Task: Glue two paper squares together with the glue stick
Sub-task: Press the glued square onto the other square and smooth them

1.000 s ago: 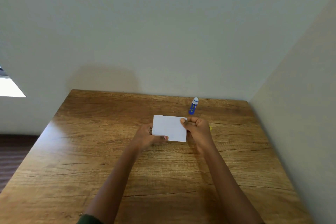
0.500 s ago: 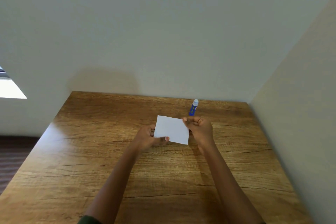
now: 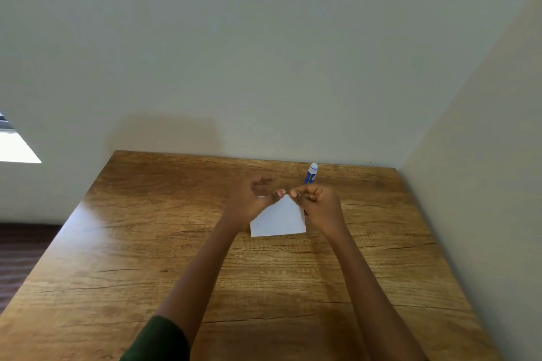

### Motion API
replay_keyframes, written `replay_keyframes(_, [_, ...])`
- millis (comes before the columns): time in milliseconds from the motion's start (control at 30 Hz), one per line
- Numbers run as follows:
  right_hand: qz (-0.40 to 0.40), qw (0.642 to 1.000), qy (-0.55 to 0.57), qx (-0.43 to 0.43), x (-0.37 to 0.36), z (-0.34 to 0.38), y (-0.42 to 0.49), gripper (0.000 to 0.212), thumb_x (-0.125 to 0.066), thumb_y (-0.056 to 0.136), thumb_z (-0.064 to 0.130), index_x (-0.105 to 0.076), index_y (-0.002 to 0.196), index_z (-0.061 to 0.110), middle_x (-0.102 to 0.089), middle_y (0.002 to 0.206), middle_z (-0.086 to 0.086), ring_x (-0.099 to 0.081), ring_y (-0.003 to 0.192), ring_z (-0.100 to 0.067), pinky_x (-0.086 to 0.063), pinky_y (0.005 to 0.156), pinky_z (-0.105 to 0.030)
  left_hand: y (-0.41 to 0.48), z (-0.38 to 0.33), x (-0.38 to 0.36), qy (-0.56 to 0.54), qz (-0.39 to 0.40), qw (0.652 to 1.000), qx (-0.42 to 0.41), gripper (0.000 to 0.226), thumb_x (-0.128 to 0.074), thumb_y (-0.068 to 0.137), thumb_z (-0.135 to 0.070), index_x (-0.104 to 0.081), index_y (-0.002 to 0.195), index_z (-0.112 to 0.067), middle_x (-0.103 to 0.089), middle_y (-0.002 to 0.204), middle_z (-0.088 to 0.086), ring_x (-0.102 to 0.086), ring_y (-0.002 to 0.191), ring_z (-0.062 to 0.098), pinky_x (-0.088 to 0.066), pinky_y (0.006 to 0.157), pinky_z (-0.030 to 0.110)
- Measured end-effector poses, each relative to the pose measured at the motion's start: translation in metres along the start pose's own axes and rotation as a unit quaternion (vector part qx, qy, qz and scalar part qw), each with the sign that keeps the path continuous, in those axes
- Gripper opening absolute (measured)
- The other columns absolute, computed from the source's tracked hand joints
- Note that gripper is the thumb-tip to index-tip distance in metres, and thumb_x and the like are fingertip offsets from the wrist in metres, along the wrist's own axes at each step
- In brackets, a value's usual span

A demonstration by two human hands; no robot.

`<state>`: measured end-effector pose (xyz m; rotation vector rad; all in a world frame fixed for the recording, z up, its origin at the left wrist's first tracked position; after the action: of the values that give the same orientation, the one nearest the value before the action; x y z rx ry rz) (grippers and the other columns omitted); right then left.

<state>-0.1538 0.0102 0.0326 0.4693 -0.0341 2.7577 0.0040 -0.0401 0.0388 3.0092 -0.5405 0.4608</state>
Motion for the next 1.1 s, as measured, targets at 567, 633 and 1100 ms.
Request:
replay_keyframes(567, [-0.026,0.999,-0.031,0.022,0.009,0.003,0.003,0.007,-0.069,0.083,0.014,-0.074,0.078,0.015,-0.067,0.073,0.016,-0.061,0.064,0.011,-0.047,0.065,-0.018,0.001,0.018,0.028,0.0,0.005,1.0,0.013,0.006,-0.074,0.075,-0.009,-0.075,0.08,-0.006,-0.068,0.06,-0.019,-0.063,0.064,-0.008,-0.045,0.057,0.005])
replay_keyframes(633, [-0.021,0.999,-0.024,0.023,0.009,0.003,0.002,0.011,-0.069,0.083,0.013,-0.073,0.075,0.019,-0.067,0.073,0.014,-0.062,0.065,0.008,-0.049,0.066,-0.021,-0.001,0.018,0.028,-0.002,0.005,1.0,0.013,0.008,-0.074,0.076,-0.009,-0.075,0.082,-0.003,-0.069,0.063,-0.017,-0.064,0.065,-0.008,-0.046,0.057,0.004])
replay_keyframes(1100, [0.132,0.986,-0.101,0.018,-0.002,0.018,0.003,0.021,-0.074,0.077,0.036,-0.072,0.092,0.021,-0.067,0.085,0.019,-0.058,0.073,0.02,-0.041,0.062,-0.003,-0.006,0.008,0.024,0.017,0.017,0.999,-0.028,0.007,-0.075,0.075,-0.01,-0.074,0.072,-0.016,-0.064,0.05,-0.012,-0.053,0.049,-0.002,-0.041,0.051,0.011])
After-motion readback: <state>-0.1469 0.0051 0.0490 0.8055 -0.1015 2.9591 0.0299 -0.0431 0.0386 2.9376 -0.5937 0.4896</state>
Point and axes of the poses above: each hand's wrist, its own y-axis towards the middle knuckle, its own x-axis out of the back of the hand, z = x × y, the point moved 3 cm from there along y, towards the middle knuckle
